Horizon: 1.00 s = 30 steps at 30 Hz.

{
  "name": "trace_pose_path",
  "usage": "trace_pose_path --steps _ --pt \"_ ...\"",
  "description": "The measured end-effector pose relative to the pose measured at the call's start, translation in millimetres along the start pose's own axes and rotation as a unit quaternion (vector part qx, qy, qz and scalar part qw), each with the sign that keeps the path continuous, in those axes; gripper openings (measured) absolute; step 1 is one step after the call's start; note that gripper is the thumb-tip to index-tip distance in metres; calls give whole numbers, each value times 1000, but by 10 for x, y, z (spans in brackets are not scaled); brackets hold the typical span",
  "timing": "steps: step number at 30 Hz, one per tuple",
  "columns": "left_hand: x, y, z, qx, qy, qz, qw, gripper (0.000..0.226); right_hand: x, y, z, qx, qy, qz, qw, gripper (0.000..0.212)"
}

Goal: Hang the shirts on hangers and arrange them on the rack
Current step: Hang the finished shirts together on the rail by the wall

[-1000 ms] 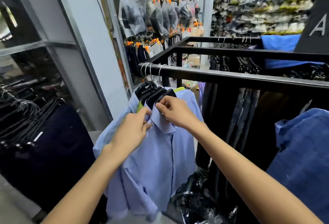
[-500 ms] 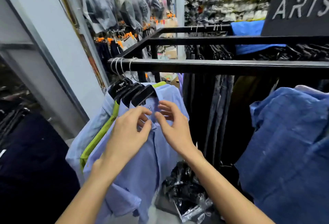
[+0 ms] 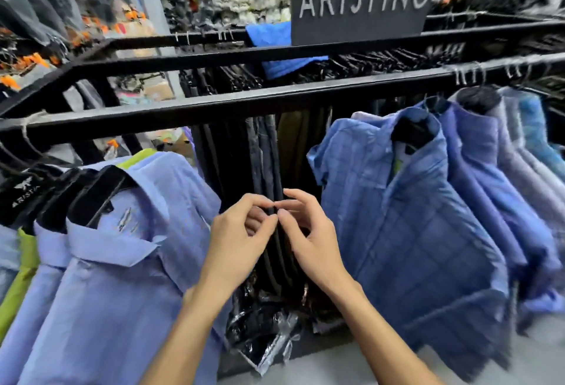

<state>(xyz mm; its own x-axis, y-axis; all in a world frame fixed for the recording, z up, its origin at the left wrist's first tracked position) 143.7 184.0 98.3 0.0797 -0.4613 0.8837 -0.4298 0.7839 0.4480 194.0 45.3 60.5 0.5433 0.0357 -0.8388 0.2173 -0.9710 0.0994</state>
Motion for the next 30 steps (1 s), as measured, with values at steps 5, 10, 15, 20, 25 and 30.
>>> trace_pose_path --steps 5,10,15,20,25,30 --pt "120 -626 -70 -102 -28 24 994 16 -22 610 104 86 -3 61 994 32" --pt "291 -1499 131 -238 -52 70 967 16 -279 1384 565 242 44 211 946 26" --pt "433 -2176 556 -337 -80 92 933 22 -531 2185 1284 431 50 354 828 25" --pt "524 -2736 980 -428 -72 71 898 27 -219 2538 1635 395 -111 301 861 44" --pt "580 -2982 1240 -426 -55 25 903 14 -69 2613 1686 336 -148 242 898 39" --pt "478 -3172 1568 -443 -41 -33 895 17 -76 2618 1583 235 -150 252 927 31"
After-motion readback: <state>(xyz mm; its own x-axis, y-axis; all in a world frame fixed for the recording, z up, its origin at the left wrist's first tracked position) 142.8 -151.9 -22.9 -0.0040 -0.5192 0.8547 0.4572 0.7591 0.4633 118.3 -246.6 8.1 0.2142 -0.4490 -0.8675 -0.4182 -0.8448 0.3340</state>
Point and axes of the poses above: each hand's wrist, its own z-axis away from the middle knuckle, its own y-axis out of the back of the hand, x = y × z, the point moved 9 cm from there along -z, towards the middle knuckle, and after that the axes turned 13 degrees about y, right-handed, at the moved point
